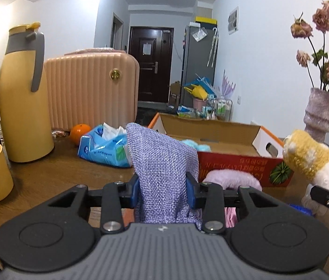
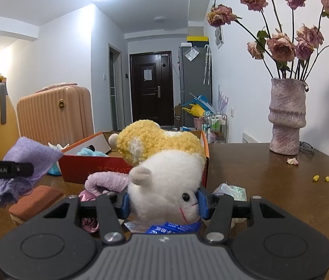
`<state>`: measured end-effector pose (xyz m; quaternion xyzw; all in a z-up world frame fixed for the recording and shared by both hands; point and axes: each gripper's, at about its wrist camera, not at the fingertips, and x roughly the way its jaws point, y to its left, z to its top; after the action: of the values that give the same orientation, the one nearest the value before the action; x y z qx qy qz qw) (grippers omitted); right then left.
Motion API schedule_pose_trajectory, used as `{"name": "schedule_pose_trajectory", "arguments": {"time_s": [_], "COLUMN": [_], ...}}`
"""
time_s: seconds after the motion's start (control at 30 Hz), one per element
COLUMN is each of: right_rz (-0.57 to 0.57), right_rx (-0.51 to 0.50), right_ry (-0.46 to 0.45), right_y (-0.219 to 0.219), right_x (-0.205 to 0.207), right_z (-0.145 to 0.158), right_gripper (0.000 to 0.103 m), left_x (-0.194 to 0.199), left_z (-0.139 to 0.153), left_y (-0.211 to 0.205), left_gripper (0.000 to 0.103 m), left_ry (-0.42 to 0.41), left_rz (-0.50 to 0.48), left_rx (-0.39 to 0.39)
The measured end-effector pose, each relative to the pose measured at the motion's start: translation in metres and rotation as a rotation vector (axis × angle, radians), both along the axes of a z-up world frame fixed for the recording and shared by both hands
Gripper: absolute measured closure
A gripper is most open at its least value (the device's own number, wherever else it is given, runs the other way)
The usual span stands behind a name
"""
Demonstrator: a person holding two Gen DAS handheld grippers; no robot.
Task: Organize soft objects
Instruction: 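Close the left gripper on the purple drawstring bag while the right holds the sheep plush, then carry the purple bag and sheep plush in both grippers over the cardboard box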
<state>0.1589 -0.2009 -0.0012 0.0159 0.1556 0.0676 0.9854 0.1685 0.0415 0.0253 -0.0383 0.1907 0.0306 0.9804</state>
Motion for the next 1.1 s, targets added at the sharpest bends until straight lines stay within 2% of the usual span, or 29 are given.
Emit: {"name": "schedule_pose_trajectory", "arguments": {"time_s": [0.57, 1.1], "right_rz": [-0.038, -0.083], "right_rx": [0.027, -0.004], "right_ry": [-0.087, -0.173], "right_y": [0.025, 0.045], "right_x": [0.002, 0.024], "right_z": [0.006, 0.010], "right_gripper": [0.051, 0.051], "left_x": [-0.007, 0.026], "left_z": [0.019, 0.034], "left_y": [-0.010, -0.013], "left_gripper": [0.065, 0.065], "left_ry": [-0.087, -0.119], "left_rz": [0.027, 0.042], "left_rx": [-0.046, -0.084]}}
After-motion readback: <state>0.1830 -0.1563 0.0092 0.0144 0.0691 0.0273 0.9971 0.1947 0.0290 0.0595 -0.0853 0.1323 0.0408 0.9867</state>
